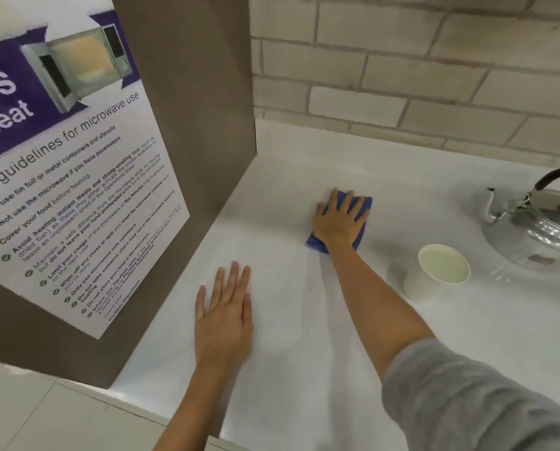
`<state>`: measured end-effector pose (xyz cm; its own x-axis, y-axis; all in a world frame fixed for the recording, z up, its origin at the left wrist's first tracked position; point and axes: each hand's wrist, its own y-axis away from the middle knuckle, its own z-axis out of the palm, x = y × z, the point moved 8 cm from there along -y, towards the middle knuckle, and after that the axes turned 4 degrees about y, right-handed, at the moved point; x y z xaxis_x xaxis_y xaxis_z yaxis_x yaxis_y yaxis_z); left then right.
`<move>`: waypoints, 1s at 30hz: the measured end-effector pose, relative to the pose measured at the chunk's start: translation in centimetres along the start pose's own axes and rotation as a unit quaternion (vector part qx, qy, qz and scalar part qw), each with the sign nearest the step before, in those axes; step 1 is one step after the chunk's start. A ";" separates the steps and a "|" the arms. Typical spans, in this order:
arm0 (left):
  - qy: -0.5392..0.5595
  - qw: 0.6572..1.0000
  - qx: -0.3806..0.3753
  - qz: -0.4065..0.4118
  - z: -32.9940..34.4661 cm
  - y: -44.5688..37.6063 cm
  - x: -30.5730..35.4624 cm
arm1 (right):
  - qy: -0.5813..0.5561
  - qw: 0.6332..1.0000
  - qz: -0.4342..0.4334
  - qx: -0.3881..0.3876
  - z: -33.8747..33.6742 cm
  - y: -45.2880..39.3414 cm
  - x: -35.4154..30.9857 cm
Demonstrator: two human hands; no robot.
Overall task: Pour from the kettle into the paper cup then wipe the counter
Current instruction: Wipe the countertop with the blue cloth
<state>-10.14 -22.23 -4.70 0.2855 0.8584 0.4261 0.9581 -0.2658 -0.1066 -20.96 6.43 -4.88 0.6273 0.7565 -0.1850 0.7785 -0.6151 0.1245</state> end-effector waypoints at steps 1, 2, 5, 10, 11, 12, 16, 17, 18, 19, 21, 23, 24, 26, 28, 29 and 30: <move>0.000 1.000 0.003 -0.004 0.0 0.0 0.1 | 0.005 0.999 -0.032 -0.006 0.0 0.5 -1.0; 0.000 1.000 0.003 -0.005 -0.1 0.0 0.2 | 0.008 0.997 -0.071 -0.014 0.1 1.6 -2.0; 0.000 1.000 0.006 -0.007 -0.3 -0.2 0.4 | 0.021 0.977 -0.211 0.005 1.4 8.8 -4.1; 0.019 1.000 0.013 0.001 -0.4 0.1 0.0 | -0.013 0.943 -0.333 0.016 3.1 22.1 0.8; 0.018 1.000 0.017 -0.005 -0.4 0.1 -0.2 | -0.001 0.954 -0.300 0.026 2.6 20.4 2.6; 0.016 1.000 0.020 -0.011 -0.4 0.2 -0.3 | 0.015 0.967 -0.254 0.031 2.0 17.9 3.8; 0.022 0.999 0.029 -0.022 -0.4 0.3 -0.1 | 0.023 0.991 -0.128 0.016 -0.1 8.8 1.7; 0.020 0.999 0.027 -0.022 -0.4 0.2 0.0 | 0.023 0.990 -0.142 0.011 0.0 8.3 -0.3; 0.017 0.999 0.024 -0.023 -0.3 0.1 0.1 | 0.022 0.985 -0.171 0.010 0.4 8.8 -2.4; 0.014 0.999 0.022 -0.022 -0.3 0.1 0.0 | 0.019 0.977 -0.211 0.011 1.1 10.3 -4.3; 0.015 1.000 0.020 -0.017 -0.3 0.0 -0.1 | 0.009 0.955 -0.297 0.014 3.0 16.2 -6.1; 0.019 1.000 0.020 -0.015 -0.4 0.1 -0.2 | -0.011 0.933 -0.358 0.038 4.0 22.3 -4.1; 0.020 1.000 0.020 -0.013 -0.5 0.1 -0.2 | -0.016 0.933 -0.358 0.045 3.9 23.1 -2.2; 0.017 1.000 0.020 -0.009 -0.6 0.3 -0.2 | 0.011 0.948 -0.315 0.050 2.6 19.5 1.3; 0.013 1.000 0.017 -0.011 -0.6 0.3 -0.2 | 0.042 0.974 -0.217 0.056 0.1 12.7 3.4; 0.012 1.000 0.018 -0.014 -0.6 0.2 -0.2 | 0.035 0.985 -0.164 0.042 -0.8 9.6 3.7; 0.010 1.000 0.019 -0.018 -0.6 0.2 -0.1 | 0.023 0.991 -0.133 0.024 -1.3 7.4 3.2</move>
<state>-10.01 -22.64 -4.22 0.2516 0.8582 0.4475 0.9678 -0.2185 -0.1252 -13.14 4.63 -3.31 0.4019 0.9017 -0.1596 0.9150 -0.4023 0.0311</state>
